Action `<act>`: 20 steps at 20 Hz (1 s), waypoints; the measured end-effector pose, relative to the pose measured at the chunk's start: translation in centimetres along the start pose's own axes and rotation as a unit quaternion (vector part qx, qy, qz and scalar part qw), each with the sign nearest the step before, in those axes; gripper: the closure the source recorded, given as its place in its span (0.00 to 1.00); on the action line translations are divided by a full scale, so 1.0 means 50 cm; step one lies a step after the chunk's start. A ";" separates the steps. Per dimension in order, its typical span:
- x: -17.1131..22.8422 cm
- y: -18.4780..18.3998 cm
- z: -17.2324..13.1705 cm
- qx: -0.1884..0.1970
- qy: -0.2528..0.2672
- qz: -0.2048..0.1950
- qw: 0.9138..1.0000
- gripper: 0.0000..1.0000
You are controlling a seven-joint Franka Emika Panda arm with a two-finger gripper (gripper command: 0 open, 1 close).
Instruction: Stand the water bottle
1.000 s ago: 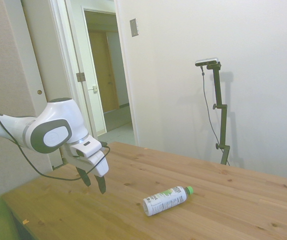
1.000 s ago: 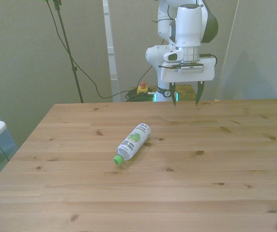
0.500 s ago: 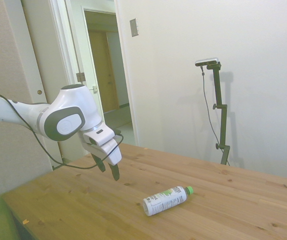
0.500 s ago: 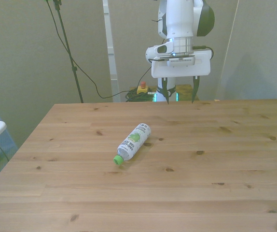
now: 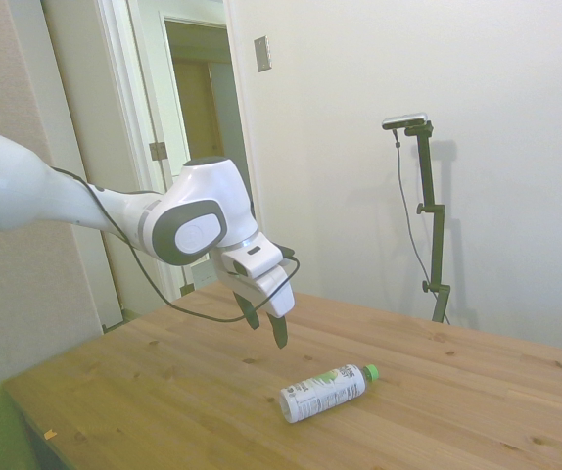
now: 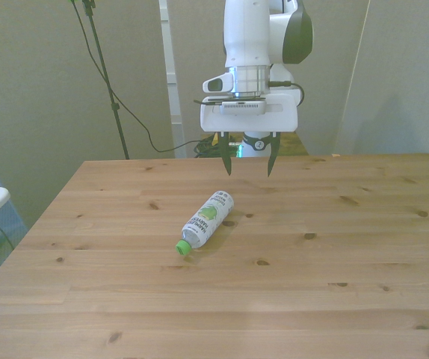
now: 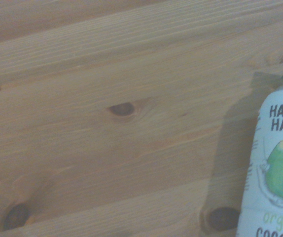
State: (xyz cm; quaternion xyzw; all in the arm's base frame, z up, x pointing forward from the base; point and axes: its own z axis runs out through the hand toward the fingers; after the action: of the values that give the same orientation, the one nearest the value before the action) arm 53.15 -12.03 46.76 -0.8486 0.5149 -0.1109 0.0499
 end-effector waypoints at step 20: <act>0.282 0.008 0.115 -0.030 0.022 0.061 0.997 0.00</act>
State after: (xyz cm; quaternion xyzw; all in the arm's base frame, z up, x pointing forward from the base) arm 60.43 -24.85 43.03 -0.8142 0.5695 -0.1112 0.0199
